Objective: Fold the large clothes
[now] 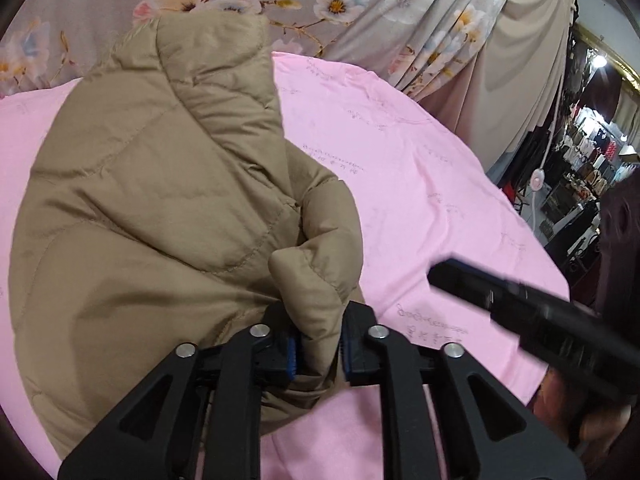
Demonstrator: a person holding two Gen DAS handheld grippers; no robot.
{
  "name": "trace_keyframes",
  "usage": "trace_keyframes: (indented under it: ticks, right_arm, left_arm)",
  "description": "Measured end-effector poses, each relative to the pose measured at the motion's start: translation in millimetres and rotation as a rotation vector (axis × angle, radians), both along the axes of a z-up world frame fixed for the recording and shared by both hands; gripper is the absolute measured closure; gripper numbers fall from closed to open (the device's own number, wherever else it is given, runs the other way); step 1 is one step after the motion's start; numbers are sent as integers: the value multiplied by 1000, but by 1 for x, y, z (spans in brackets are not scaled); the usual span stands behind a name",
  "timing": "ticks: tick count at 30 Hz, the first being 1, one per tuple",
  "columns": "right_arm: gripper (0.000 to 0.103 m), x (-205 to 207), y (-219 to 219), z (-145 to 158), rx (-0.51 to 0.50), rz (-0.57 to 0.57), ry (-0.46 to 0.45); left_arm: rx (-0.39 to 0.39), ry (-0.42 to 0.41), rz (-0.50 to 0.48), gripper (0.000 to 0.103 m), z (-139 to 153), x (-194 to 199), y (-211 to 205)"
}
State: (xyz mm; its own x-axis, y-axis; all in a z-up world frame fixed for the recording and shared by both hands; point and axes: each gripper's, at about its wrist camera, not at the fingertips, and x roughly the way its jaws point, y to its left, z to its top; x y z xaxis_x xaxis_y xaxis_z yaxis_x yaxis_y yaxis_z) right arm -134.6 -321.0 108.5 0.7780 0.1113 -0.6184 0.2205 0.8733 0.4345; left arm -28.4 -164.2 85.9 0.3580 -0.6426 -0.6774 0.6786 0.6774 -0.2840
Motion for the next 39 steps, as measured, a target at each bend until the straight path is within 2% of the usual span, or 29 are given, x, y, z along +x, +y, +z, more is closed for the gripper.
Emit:
trace_keyframes:
  ticks: [1, 2, 4, 5, 7, 9, 14, 17, 19, 21, 22, 23, 24, 25, 28, 31, 35, 39]
  right_arm:
    - [61, -1, -3, 8, 8, 0, -21]
    - [58, 4, -5, 16, 14, 3, -39]
    - [55, 21, -6, 33, 17, 23, -69]
    - [53, 30, -4, 41, 15, 34, -80]
    - [45, 48, 3, 58, 12, 53, -95]
    - [42, 72, 13, 70, 25, 77, -95]
    - [34, 141, 38, 82, 70, 69, -24]
    - [33, 178, 42, 76, 84, -5, 47]
    - [33, 200, 40, 64, 121, -47, 113]
    - [33, 218, 41, 45, 178, -39, 170]
    - [38, 223, 41, 37, 210, -18, 180]
    - [47, 225, 43, 31, 225, 7, 177]
    - [75, 224, 42, 26, 217, 20, 161]
    - [82, 219, 40, 27, 211, 16, 132]
    - [90, 189, 26, 28, 143, -44, 35]
    - [91, 164, 10, 16, 88, -114, -7]
    - [91, 156, -6, -7, 31, -152, 20]
    - [91, 155, -24, -29, 57, -165, 39]
  left_arm:
    - [-21, 4, -7, 68, 8, -1, 8]
    - [-44, 3, -10, 49, 17, -2, 17]
    - [-118, -26, 12, 30, 42, -6, 42]
    - [-149, -45, 17, 29, 52, -8, 51]
    - [-175, -88, 55, 29, 72, -5, 71]
    - [-160, -130, 144, 29, 87, 6, 91]
    - [-91, -139, 373, 32, 93, 62, 129]
    - [-32, -143, 464, 37, 91, 99, 141]
    - [-3, -147, 488, 39, 90, 112, 144]
    - [12, -141, 496, 40, 87, 127, 143]
    - [15, -133, 492, 40, 85, 133, 140]
    - [16, -126, 489, 41, 84, 138, 137]
    - [16, -116, 483, 41, 82, 144, 133]
    - [13, -108, 474, 41, 81, 148, 129]
    - [3, -80, 441, 45, 75, 157, 115]
    - [6, -60, 414, 49, 66, 166, 94]
    - [10, 1, 361, 50, 47, 178, 52]
    - [54, 32, 355, 50, 23, 187, 19]
